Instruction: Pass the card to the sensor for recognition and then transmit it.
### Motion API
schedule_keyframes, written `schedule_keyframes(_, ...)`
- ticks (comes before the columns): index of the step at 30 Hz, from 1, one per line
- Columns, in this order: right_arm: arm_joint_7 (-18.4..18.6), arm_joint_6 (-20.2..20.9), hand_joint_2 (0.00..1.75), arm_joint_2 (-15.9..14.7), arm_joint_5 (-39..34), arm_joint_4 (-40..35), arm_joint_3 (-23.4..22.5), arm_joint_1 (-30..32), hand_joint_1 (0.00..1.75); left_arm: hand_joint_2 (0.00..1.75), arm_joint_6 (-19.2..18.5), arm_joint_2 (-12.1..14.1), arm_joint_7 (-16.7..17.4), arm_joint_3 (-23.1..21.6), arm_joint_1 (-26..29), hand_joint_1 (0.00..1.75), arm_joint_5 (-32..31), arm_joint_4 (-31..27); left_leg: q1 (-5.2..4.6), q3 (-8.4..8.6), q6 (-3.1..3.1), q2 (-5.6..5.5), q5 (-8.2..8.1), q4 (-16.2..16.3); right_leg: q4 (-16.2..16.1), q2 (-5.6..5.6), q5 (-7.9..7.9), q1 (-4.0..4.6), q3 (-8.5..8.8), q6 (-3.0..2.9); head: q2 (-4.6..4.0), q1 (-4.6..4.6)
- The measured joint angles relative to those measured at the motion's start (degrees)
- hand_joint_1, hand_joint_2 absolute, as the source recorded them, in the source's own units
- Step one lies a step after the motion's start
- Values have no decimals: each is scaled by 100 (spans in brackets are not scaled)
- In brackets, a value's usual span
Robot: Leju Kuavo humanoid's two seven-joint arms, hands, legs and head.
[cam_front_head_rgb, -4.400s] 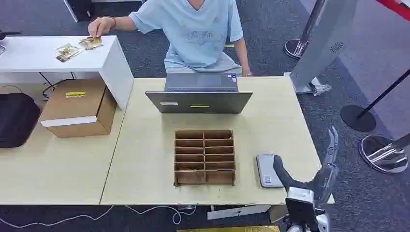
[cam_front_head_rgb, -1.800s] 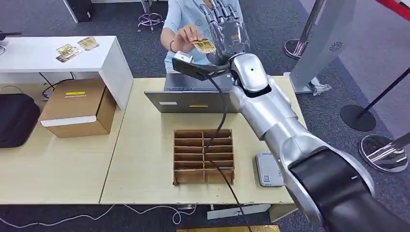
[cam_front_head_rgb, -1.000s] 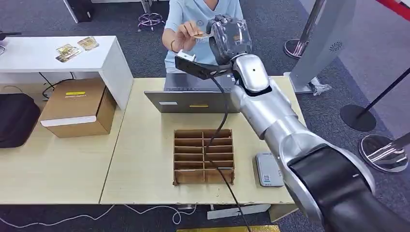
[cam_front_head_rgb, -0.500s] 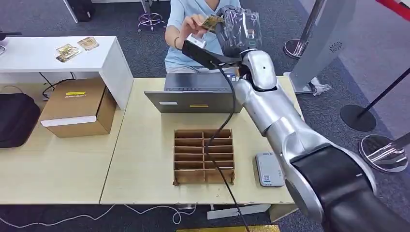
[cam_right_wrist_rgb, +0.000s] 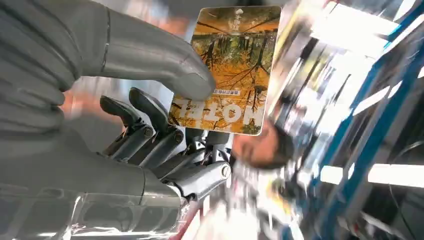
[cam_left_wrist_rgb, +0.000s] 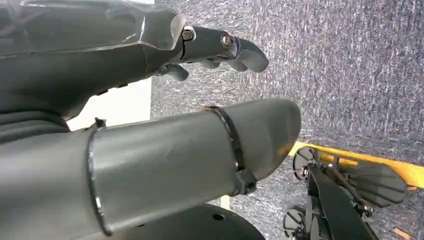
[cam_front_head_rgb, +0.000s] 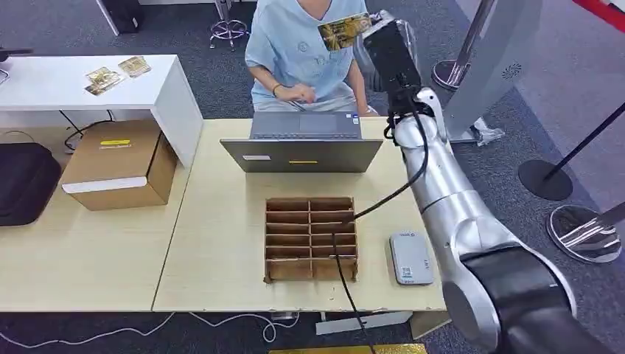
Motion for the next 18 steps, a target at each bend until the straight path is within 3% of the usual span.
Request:
schedule_keyframes(6, -17, 986, 175, -635, -1372, -800, -189, 662, 175, 0, -39, 26, 9, 2, 3, 0, 11, 0, 0, -4, 1, -10, -1, 2, -3, -9, 0, 0, 0, 0, 0, -2)
schedule_keyframes(13, 7, 1471, 175, -1357, -2302, -1670, -396, 1769, 175, 0, -98, 28, 9, 54, 5, 0, 52, 0, -1, -5, 3, -6, -4, 2, -4, -7, 0, -1, -2, 0, 0, -4)
schedule_keyframes(18, -81, 1556, 175, -1725, -2860, -2211, -591, 2758, 175, 0, -144, 26, -7, 107, 21, 0, 116, 0, 3, -7, 1, -13, -5, 0, -4, -15, -3, 2, -1, 2, 0, 0)
